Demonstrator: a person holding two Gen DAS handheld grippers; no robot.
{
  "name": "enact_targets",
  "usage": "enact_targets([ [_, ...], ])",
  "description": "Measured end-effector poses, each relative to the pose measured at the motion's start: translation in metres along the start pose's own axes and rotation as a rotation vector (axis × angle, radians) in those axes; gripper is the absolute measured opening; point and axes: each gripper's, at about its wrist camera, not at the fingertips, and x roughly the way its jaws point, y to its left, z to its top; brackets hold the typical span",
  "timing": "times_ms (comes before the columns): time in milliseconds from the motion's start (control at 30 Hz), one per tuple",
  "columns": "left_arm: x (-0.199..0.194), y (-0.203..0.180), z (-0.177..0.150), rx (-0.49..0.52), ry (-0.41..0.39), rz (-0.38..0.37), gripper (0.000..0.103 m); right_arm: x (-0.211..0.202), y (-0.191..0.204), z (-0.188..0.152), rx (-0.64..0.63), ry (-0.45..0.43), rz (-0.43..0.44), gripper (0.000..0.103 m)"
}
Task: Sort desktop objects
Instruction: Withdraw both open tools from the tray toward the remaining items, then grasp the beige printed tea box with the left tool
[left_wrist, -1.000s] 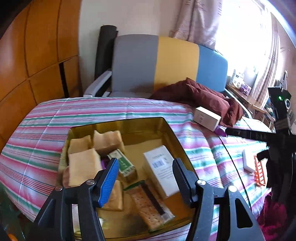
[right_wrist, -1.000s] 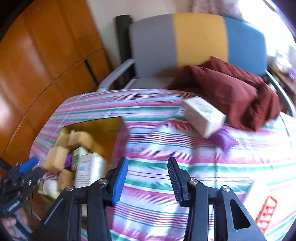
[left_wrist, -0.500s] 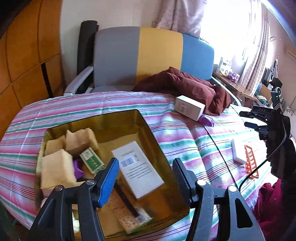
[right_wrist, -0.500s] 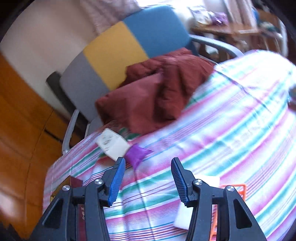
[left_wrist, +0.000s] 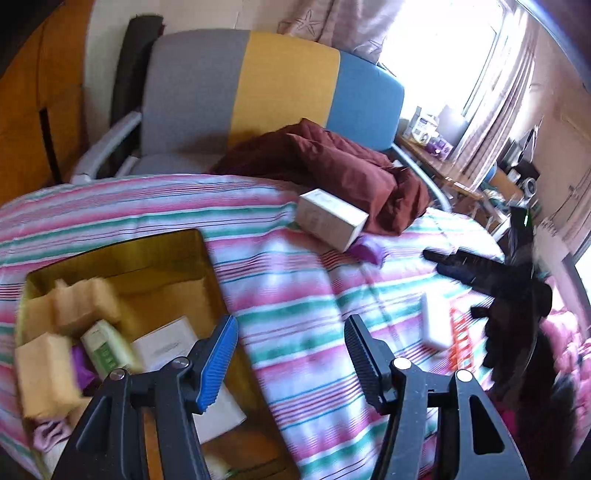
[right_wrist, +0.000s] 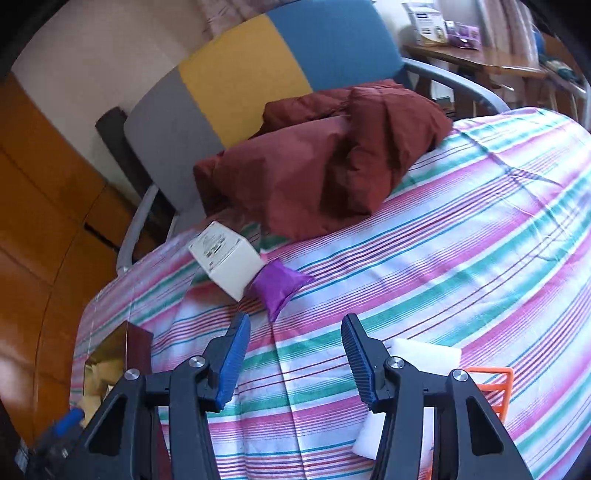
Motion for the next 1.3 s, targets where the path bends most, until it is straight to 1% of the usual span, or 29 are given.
enact_targets([
  [133, 0.029, -0.013, 0.037, -0.055, 0.045, -0.076, 0.061, 0.002, 0.006, -0.003, -0.017, 0.014, 0.005, 0.053],
  [200, 0.043, -0.017, 0.053, -0.087, 0.067, -0.092, 0.062, 0.001, 0.007, -0.003, -0.018, 0.017, 0.013, 0.053],
  [267, 0.063, -0.022, 0.072, -0.124, 0.093, -0.116, 0.067, 0.0, 0.007, -0.003, -0.014, 0.019, 0.015, 0.053],
  [433, 0.118, -0.029, 0.105, -0.233, 0.184, -0.129, 0.069, -0.001, 0.011, -0.003, -0.021, 0.025, 0.033, 0.053],
  [567, 0.164, -0.031, 0.123, -0.282, 0.262, -0.074, 0.069, 0.0, 0.017, -0.004, -0.041, 0.04, 0.039, 0.053],
  [633, 0.184, -0.03, 0.129, -0.317, 0.296, -0.075, 0.071, 0.001, 0.02, -0.006, -0.054, 0.05, 0.047, 0.053],
  [733, 0.202, -0.031, 0.135, -0.357, 0.308, -0.057, 0.08, 0.004, 0.024, -0.007, -0.071, 0.064, 0.05, 0.053],
  [833, 0.217, -0.037, 0.142, -0.374, 0.322, -0.051, 0.082, 0.008, 0.027, -0.008, -0.082, 0.08, 0.044, 0.053],
  [967, 0.236, -0.05, 0.15, -0.343, 0.35, 0.033, 0.082, 0.008, 0.027, -0.008, -0.081, 0.085, 0.043, 0.053],
  [1067, 0.253, -0.058, 0.151, -0.295, 0.384, 0.108, 0.082, 0.008, 0.026, -0.006, -0.073, 0.086, 0.045, 0.053],
  [1133, 0.26, -0.06, 0.149, -0.271, 0.393, 0.133, 0.082, 0.009, 0.025, -0.006, -0.072, 0.088, 0.042, 0.054],
  [1167, 0.262, -0.059, 0.148, -0.265, 0.397, 0.139, 0.081, 0.01, 0.025, -0.005, -0.072, 0.09, 0.039, 0.054],
  [1233, 0.261, -0.053, 0.141, -0.263, 0.391, 0.116, 0.078, 0.012, 0.023, -0.005, -0.07, 0.095, 0.031, 0.054],
  [1267, 0.259, -0.05, 0.138, -0.266, 0.38, 0.104, 0.074, 0.013, 0.022, -0.005, -0.068, 0.097, 0.028, 0.054],
  [1300, 0.257, -0.047, 0.135, -0.262, 0.375, 0.093, 0.073, 0.014, 0.02, -0.005, -0.067, 0.098, 0.026, 0.054],
])
